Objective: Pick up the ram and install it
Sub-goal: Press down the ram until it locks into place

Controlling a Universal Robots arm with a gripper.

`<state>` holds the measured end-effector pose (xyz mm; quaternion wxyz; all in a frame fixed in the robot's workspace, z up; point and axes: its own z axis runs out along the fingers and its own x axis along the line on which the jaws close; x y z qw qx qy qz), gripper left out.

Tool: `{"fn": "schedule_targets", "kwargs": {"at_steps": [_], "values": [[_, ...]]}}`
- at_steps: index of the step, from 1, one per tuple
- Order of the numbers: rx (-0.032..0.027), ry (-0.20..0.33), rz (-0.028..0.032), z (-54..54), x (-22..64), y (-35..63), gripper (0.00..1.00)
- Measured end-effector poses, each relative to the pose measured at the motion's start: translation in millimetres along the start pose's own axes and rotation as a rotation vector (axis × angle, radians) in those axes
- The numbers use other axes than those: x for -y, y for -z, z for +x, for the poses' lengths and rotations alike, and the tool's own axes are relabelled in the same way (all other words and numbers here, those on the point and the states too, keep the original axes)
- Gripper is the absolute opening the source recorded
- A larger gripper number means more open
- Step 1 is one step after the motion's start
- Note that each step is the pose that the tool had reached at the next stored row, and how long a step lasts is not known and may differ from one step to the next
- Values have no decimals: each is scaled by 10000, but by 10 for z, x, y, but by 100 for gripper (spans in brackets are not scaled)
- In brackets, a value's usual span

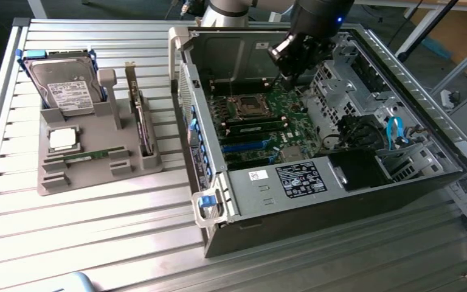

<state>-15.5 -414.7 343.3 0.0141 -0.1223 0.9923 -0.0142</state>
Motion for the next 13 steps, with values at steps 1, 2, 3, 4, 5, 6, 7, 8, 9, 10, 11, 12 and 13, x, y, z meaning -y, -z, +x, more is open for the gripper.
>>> {"fn": "schedule_targets", "kwargs": {"at_steps": [1,2,3,4,5,6,7,8,9,10,11,12,13], "values": [[-5,-165,3,0,0,0,10],[-10,-343,7,0,0,-1,10],[-16,-508,12,0,0,0,10],[-21,-657,16,0,0,0,10],[-25,-804,19,0,0,0,10],[-31,-996,24,0,0,0,10],[-36,-1152,28,0,0,0,10],[-42,-1342,33,0,0,0,10],[-47,-1505,36,0,0,0,10],[-52,-1654,40,0,0,-1,10],[-53,-1708,41,0,0,0,10],[-54,-1709,42,0,0,0,10],[-54,-1709,42,0,0,0,10]]}}
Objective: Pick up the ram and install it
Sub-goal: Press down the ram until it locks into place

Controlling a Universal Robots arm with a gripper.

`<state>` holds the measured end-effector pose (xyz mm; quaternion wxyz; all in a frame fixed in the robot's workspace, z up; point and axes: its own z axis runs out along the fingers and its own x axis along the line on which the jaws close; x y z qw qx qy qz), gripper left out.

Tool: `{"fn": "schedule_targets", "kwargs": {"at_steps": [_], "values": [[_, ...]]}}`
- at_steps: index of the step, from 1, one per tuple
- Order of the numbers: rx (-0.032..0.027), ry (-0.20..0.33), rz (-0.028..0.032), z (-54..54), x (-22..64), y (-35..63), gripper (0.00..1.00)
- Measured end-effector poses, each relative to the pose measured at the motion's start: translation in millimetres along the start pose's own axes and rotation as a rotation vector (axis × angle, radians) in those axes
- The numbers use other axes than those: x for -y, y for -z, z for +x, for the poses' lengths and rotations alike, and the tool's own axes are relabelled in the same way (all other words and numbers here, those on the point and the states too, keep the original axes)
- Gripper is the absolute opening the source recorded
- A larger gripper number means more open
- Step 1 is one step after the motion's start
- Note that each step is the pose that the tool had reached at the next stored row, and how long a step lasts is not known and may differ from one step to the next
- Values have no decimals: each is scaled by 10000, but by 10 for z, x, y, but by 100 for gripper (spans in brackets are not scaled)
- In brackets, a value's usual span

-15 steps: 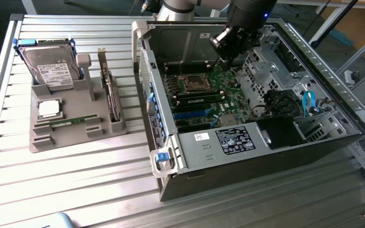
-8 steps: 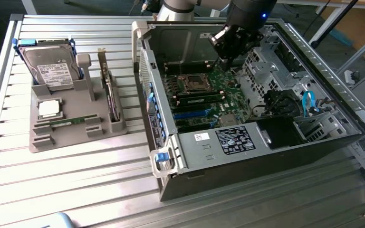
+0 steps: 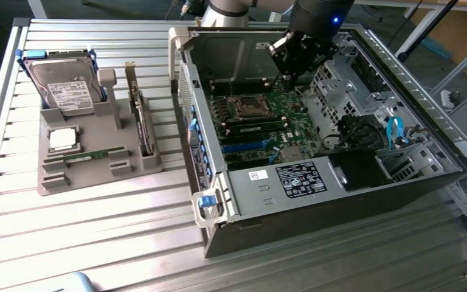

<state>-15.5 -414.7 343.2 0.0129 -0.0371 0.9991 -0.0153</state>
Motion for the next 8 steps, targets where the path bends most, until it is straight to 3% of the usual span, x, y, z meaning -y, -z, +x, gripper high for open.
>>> {"fn": "schedule_targets", "kwargs": {"at_steps": [5,8], "values": [[0,0,-4,0,0,0,10],[4,-1,-73,3,-1,0,10]]}}
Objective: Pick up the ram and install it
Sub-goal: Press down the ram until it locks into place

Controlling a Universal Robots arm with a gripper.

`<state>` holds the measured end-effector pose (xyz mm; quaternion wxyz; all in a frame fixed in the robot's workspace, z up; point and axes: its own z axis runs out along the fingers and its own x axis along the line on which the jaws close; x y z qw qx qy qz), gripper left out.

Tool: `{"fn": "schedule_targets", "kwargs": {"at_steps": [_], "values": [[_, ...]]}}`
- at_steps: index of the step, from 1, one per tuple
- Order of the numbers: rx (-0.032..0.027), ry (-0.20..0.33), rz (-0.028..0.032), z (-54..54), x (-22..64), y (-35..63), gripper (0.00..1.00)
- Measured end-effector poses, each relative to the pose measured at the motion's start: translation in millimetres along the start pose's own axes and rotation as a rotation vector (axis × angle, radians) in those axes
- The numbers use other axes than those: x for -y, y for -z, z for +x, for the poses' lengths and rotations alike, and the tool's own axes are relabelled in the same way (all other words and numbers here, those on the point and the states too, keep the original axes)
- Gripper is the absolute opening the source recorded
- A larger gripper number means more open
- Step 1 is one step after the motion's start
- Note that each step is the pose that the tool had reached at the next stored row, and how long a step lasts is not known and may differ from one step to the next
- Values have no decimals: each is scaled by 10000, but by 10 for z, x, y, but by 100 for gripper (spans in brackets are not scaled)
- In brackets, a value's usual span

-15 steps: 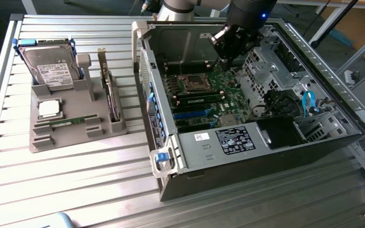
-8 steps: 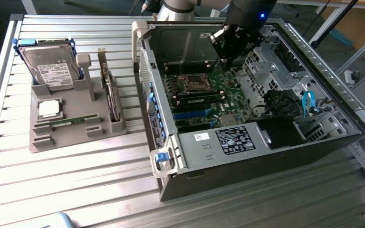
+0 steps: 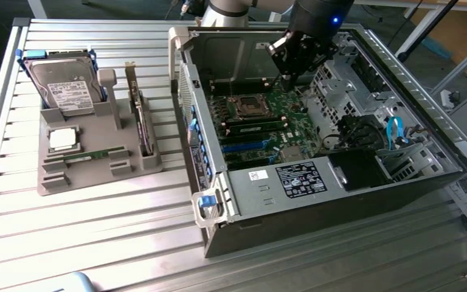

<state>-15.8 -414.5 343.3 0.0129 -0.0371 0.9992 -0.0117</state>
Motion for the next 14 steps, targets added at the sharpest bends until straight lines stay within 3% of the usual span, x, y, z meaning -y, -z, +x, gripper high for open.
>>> {"fn": "schedule_targets", "kwargs": {"at_steps": [4,14], "values": [[6,-1,-52,23,-7,-1,10],[4,-1,-51,79,-17,2,10]]}}
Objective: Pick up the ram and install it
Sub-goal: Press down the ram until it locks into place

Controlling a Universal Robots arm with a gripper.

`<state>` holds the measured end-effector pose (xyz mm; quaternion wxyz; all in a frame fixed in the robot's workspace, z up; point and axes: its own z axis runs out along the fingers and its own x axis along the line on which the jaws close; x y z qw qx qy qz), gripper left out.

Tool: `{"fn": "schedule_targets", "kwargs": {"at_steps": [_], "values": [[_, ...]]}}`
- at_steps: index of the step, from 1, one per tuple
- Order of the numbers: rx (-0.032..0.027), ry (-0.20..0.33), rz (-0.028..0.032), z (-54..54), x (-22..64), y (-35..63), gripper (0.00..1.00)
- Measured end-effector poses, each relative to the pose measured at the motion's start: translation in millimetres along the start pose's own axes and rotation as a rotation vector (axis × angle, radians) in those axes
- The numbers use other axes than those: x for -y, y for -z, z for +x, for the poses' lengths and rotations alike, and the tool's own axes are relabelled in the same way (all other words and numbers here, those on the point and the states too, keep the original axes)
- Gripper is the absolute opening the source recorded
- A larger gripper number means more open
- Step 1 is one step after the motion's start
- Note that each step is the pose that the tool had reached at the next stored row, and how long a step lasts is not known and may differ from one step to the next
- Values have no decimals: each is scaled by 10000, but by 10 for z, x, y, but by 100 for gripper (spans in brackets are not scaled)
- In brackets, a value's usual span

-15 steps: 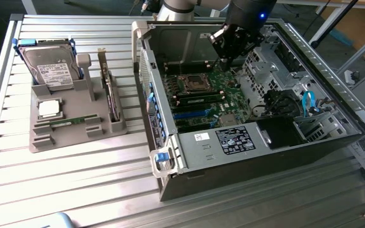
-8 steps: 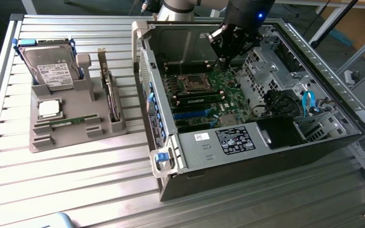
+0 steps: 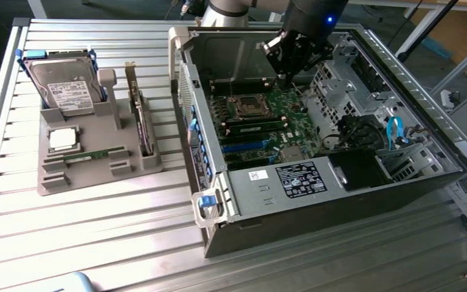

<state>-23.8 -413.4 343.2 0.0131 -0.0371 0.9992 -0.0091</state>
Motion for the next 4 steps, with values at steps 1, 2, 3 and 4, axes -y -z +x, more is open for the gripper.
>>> {"fn": "schedule_targets", "kwargs": {"at_steps": [1,2,3,4], "values": [[0,0,0,0,0,0,10],[0,0,0,0,0,0,10],[0,0,0,0,0,0,10],[0,0,0,0,0,0,10]]}}
